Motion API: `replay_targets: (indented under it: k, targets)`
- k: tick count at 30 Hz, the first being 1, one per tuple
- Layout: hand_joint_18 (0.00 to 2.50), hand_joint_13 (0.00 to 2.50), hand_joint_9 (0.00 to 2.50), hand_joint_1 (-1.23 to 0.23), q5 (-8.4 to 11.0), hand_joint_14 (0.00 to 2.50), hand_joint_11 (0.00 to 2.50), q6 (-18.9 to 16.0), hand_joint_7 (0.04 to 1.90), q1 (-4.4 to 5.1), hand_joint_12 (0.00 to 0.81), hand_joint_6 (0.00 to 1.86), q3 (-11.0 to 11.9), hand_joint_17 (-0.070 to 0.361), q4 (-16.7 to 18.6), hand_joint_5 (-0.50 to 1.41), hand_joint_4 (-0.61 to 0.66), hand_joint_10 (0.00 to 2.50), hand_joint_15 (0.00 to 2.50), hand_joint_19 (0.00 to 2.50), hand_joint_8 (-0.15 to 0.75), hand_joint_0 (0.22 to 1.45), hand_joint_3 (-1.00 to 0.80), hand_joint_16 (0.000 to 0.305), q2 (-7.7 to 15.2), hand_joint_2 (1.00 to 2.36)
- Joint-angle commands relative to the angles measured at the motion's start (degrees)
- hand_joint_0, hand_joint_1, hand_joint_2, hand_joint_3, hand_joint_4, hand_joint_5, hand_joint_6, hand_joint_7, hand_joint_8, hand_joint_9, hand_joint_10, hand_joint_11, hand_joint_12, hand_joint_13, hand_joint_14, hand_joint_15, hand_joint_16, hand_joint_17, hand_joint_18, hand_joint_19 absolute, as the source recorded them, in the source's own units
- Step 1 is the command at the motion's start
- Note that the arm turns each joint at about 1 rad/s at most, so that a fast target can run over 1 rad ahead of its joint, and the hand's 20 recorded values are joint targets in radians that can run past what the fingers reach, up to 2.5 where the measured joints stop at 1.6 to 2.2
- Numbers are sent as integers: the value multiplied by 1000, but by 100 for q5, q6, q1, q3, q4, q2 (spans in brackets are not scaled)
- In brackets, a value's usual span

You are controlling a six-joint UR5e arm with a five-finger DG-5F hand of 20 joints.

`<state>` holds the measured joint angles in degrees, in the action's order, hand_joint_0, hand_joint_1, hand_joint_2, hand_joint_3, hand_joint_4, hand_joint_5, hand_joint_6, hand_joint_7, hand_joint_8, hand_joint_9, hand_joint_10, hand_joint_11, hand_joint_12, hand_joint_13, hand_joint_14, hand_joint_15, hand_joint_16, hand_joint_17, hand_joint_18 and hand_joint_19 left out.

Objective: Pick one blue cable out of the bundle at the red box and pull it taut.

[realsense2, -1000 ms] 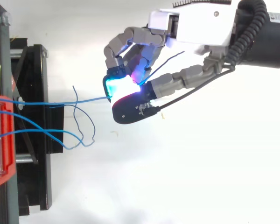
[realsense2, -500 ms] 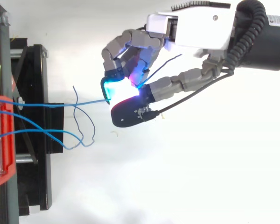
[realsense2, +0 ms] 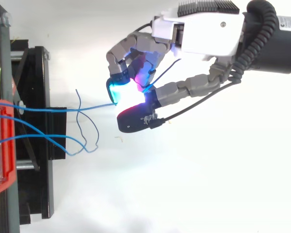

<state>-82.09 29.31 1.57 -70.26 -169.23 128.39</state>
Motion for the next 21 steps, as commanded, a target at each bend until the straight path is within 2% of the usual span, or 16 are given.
replay_targets:
  k: [1, 21]
  targets:
    - [545, 686, 1093, -809, 0, 21, 1416, 22, 1371, 1, 382, 919, 4, 120, -13, -153, 128, 9, 546, 401, 353, 689, -123, 53, 1, 1020]
    - [547, 688, 1092, -808, 0, 20, 1429, 22, 1374, 1, 381, 918, 4, 120, 4, -153, 126, 9, 541, 412, 353, 689, -125, 53, 1, 1020]
